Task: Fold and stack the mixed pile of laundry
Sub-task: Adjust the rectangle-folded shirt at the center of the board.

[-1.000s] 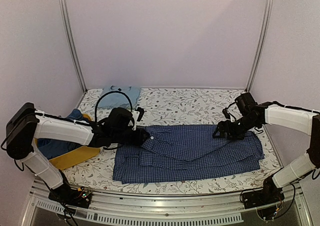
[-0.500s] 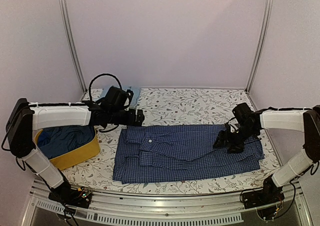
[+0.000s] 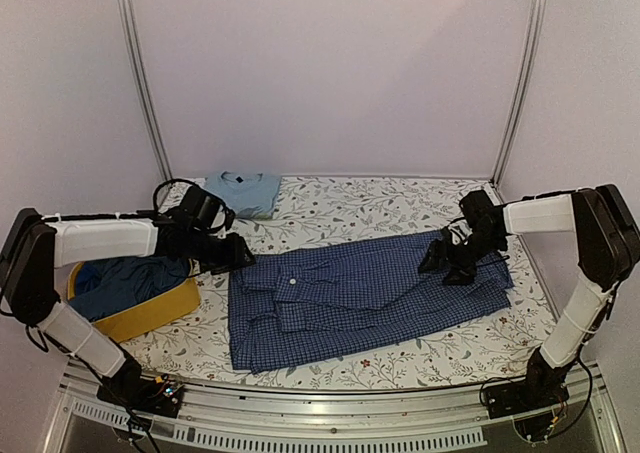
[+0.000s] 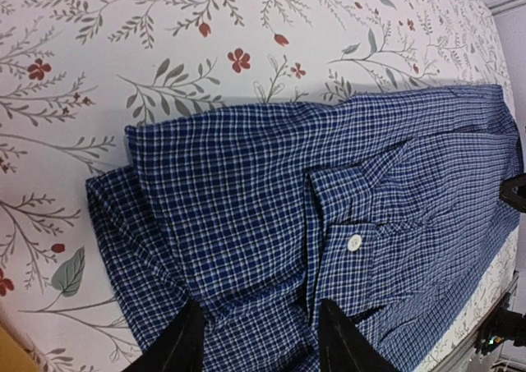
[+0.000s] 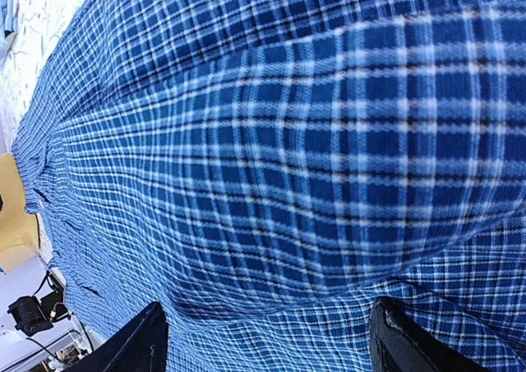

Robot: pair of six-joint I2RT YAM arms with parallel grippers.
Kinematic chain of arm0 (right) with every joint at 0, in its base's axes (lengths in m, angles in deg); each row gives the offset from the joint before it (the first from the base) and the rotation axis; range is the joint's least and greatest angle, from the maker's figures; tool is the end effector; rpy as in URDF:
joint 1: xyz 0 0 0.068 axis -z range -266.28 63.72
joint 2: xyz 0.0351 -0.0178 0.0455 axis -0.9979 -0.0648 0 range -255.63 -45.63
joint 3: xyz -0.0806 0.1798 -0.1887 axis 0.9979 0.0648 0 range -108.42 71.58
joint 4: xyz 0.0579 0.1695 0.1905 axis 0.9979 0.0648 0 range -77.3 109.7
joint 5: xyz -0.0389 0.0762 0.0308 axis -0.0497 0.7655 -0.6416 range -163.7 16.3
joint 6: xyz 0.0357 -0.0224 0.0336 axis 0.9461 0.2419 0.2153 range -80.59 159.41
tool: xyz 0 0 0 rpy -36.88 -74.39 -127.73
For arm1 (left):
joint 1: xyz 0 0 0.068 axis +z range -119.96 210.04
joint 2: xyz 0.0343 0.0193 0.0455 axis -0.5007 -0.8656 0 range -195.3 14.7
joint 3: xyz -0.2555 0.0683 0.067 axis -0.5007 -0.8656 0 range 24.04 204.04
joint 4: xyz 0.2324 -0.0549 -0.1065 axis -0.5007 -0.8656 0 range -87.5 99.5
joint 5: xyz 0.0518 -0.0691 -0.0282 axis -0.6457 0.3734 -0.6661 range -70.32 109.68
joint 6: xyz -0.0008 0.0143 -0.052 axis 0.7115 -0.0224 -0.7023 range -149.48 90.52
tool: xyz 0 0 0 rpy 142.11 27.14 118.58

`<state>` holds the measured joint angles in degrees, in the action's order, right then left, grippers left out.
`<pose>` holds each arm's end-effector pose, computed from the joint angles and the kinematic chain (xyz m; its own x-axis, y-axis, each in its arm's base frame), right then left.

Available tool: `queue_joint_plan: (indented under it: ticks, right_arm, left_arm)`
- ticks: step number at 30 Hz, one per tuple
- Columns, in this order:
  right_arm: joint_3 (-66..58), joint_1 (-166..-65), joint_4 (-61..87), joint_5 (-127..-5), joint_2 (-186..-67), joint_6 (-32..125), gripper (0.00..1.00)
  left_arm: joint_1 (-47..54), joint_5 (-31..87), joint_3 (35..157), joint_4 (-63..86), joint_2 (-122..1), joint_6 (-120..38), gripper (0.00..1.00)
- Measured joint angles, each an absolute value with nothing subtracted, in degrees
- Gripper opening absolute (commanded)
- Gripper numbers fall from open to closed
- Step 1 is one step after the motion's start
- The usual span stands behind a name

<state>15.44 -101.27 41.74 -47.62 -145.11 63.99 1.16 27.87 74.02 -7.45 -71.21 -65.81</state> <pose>0.3003 0.0966 0.1483 -0.9873 0.1225 -0.1011 0.0549 0.8603 0.5068 0.2608 -0.1497 0.1946 -0.8903 -0.1786 -0.4189 0.0322 0.8930 -0.4490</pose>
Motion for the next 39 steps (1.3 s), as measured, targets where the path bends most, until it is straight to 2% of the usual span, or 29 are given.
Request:
queue_joint_plan:
  ticks: [9, 15, 19, 21, 23, 39]
  right_arm:
    - [15.50, -101.24, 44.19, -48.07, -140.28, 59.94, 0.82]
    - [16.14, -101.22, 44.43, -48.07, -139.16, 58.81, 0.82]
    - [17.14, -101.22, 44.47, -48.07, -139.19, 58.81, 0.82]
    - [17.60, -101.22, 44.41, -48.07, -139.23, 58.83, 0.82]
    - [17.97, -101.20, 44.32, -48.05, -139.32, 58.87, 0.82]
    - [19.28, -97.94, 43.03, -47.53, -141.39, 59.79, 0.82]
  left_arm:
    - [0.85, 28.31, 68.60, -11.80, -67.63, -71.61, 0.46]
    - [0.79, 29.25, 68.62, -11.13, -71.34, -72.17, 0.38]
    - [0.44, 30.17, 68.64, -10.56, -74.75, -72.26, 0.24]
    - [0.24, 30.62, 68.69, -10.30, -75.47, -72.39, 0.10]
    - [-0.11, 31.04, 68.95, -10.16, -75.69, -71.93, 0.00]
    - [-2.77, 35.35, 68.66, -14.08, -65.64, -70.08, 0.00]
